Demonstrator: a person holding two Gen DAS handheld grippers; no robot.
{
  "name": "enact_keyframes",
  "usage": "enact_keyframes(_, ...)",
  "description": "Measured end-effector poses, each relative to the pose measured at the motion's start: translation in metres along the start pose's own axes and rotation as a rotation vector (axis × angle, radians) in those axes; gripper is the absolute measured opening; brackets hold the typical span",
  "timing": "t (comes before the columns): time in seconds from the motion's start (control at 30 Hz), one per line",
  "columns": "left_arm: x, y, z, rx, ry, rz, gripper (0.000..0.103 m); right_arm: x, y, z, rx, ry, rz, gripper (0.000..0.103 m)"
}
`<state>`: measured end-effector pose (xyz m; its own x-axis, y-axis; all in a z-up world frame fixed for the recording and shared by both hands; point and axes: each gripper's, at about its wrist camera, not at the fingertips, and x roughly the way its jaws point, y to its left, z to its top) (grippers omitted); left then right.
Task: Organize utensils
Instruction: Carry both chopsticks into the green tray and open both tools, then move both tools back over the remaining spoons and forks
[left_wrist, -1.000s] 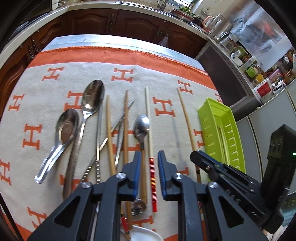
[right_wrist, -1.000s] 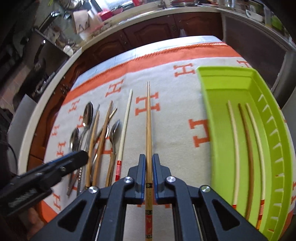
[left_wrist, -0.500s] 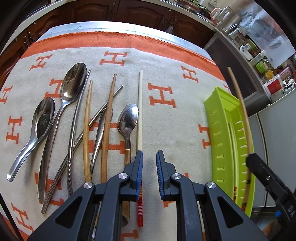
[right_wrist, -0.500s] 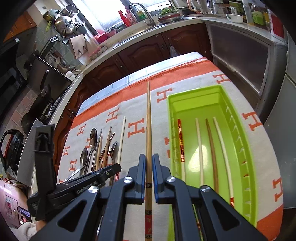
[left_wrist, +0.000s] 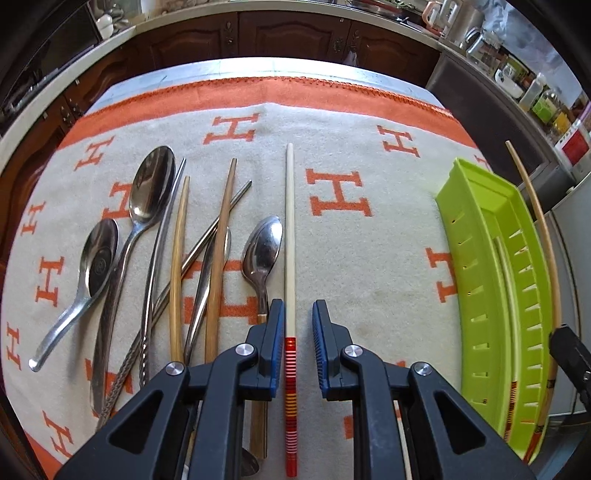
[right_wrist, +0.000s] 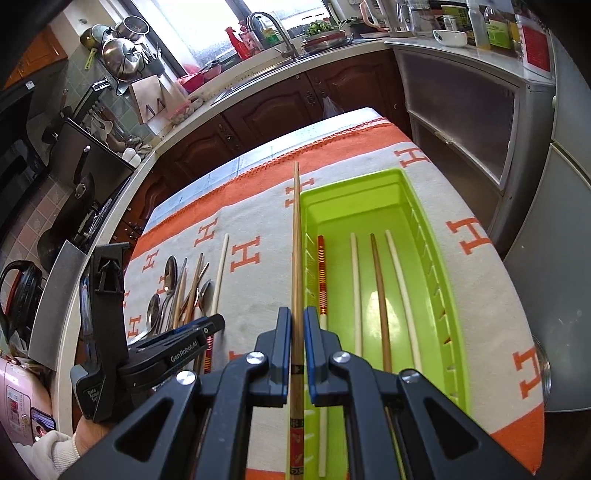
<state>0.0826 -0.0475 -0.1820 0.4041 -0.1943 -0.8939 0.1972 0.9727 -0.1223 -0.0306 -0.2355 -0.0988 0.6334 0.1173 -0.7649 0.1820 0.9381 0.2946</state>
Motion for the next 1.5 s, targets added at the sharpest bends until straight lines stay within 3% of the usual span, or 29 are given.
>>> enact_keyframes(0.07, 0.001, -0.007, 0.000, 0.026, -0.007, 0.037, 0.003, -0.002, -0.002, -0.002, 0.001, 0.002, -0.005, 0.007)
enact_keyframes(0.17, -0.002, -0.007, 0.000, -0.009, 0.014, 0.018, 0.003, -0.005, -0.007, -0.003, 0.009, 0.005, -0.008, 0.007)
enact_keyframes(0.3, -0.031, -0.005, -0.002, -0.041, 0.010, -0.047, 0.003, -0.012, -0.015, -0.004, 0.013, 0.007, -0.026, 0.007)
enact_keyframes(0.53, -0.088, -0.044, 0.003, 0.001, -0.020, -0.222, 0.003, -0.012, -0.035, -0.007, 0.023, 0.047, -0.090, 0.007)
enact_keyframes(0.63, -0.091, -0.068, 0.002, 0.025, 0.009, -0.280, 0.003, -0.007, -0.045, -0.007, 0.023, 0.070, -0.115, 0.007)
enact_keyframes(0.8, -0.072, -0.101, -0.006, 0.062, 0.078, -0.310, 0.003, -0.004, -0.056, -0.004, 0.026, 0.087, -0.135, 0.008)
enact_keyframes(0.93, -0.061, -0.113, -0.013, 0.099, 0.098, -0.283, 0.006, -0.005, -0.061, -0.001, 0.045, 0.089, -0.145, 0.008)
enact_keyframes(1.17, -0.076, -0.099, -0.012, 0.103, 0.041, -0.245, 0.046, -0.013, -0.065, -0.002, 0.064, 0.071, -0.144, 0.008)
enact_keyframes(1.5, -0.106, -0.051, -0.009, 0.041, -0.030, -0.163, 0.046, -0.016, -0.028, 0.004, -0.009, 0.089, -0.090, 0.008)
